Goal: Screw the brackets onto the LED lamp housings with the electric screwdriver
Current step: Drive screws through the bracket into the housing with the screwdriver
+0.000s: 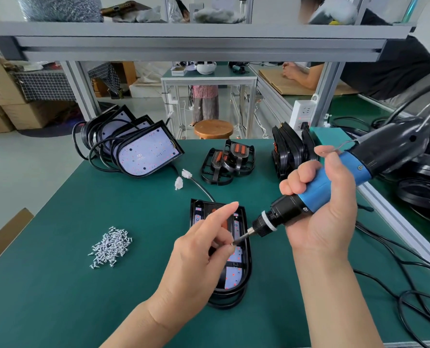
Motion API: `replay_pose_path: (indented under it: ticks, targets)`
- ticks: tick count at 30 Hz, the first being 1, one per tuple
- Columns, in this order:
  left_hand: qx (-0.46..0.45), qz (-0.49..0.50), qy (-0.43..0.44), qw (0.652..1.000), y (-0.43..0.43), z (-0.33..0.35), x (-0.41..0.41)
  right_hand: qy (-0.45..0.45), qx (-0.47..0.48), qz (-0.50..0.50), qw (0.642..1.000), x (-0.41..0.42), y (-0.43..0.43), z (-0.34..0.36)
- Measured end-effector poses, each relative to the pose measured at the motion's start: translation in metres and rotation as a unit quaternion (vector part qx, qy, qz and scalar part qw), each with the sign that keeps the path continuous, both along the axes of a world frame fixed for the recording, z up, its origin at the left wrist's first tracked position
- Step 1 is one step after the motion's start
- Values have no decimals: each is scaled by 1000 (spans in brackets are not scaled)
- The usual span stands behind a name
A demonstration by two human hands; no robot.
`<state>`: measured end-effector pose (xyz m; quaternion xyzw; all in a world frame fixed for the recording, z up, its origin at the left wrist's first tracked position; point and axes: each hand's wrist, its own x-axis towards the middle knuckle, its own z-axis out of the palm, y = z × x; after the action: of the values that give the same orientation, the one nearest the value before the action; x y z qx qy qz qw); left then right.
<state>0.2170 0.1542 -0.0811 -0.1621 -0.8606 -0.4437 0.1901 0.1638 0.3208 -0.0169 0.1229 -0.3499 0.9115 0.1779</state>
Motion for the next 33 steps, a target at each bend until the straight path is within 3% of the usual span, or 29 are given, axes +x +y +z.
replay_pose_path:
  ticks: [3,10,16,19,22,26,33]
  targets:
    - [8,-8,-22,1000,-1,0,0,-1,4,16,1000,-3,-3,1]
    - [-12,17,-15,1000,1,-6,1,-118,-15,-90,989,-9,-10,-6]
    - [-34,22,-47,998,0,-7,-7,-121,-9,-117,986,-13,-11,-10]
    - [-26,89,-19,996,-9,-8,-14,-112,12,-112,987,-17,-9,-10]
    - [6,199,-111,974,-25,-15,-31,-104,60,-97,988,-19,-9,-14]
    - [-13,209,-297,932,-31,-24,-47,-98,131,-97,982,-21,-17,-25]
    - [-11,184,-335,924,-25,-26,-57,-93,152,-83,980,-23,-21,-30]
